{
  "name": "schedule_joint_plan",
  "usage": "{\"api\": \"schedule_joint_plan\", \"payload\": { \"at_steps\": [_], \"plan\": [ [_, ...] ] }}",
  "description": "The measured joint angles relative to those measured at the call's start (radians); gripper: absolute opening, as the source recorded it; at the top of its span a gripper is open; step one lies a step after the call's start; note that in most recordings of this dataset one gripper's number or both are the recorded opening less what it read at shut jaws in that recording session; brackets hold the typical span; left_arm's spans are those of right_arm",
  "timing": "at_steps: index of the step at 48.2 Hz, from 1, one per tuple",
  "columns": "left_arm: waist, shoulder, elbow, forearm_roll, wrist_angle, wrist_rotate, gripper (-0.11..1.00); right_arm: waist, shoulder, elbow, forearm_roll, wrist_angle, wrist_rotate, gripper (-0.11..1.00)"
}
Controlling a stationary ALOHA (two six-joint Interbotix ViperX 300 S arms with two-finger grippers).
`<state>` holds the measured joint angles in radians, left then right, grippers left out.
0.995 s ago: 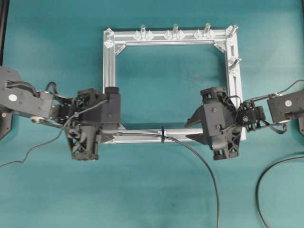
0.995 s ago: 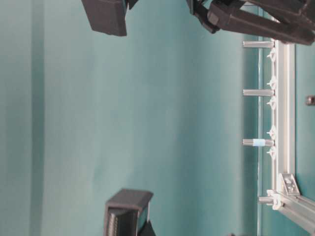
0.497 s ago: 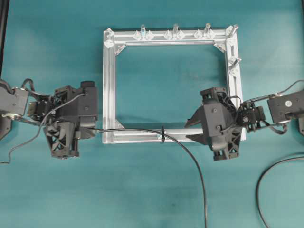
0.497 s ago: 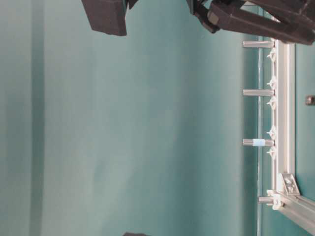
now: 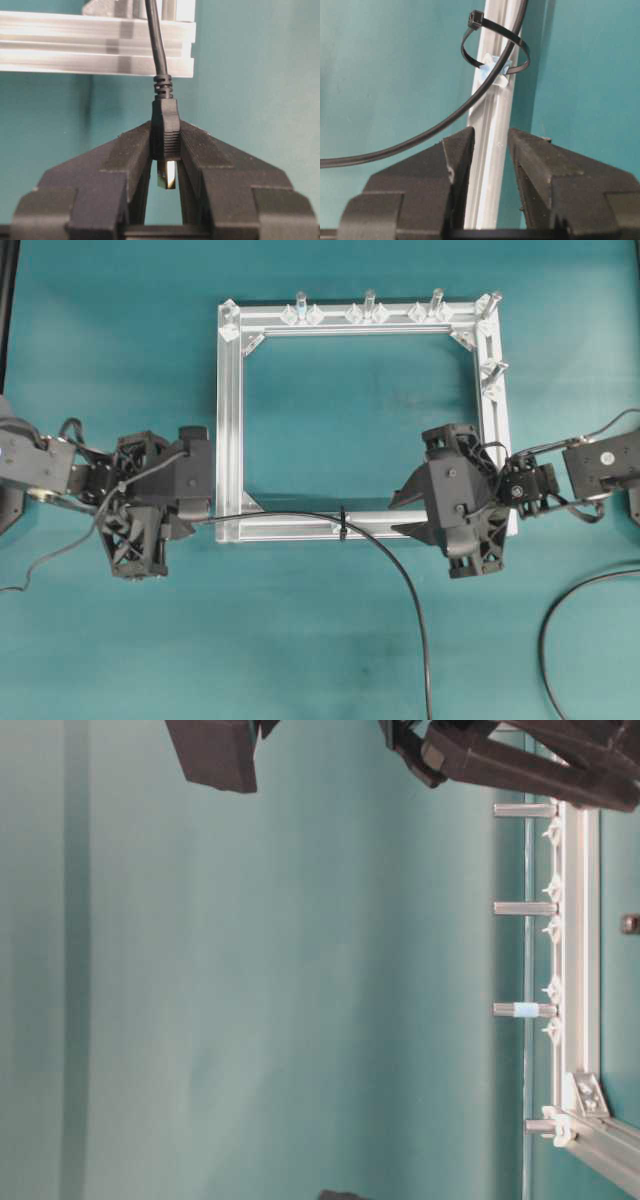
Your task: Insert the wire through the string loop located in the center.
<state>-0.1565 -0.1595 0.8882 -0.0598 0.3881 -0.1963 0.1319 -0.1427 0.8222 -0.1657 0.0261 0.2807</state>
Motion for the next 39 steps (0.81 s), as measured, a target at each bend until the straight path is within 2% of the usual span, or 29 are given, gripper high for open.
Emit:
{"api": "schedule_joint_plan", "payload": {
  "at_steps": [39],
  "plan": [
    [-0.020,0.032,0.018,0.000,-0.051,0.000,0.14,0.000,0.000,0.000,0.000,0.000,0.000,0.37]
  ]
}}
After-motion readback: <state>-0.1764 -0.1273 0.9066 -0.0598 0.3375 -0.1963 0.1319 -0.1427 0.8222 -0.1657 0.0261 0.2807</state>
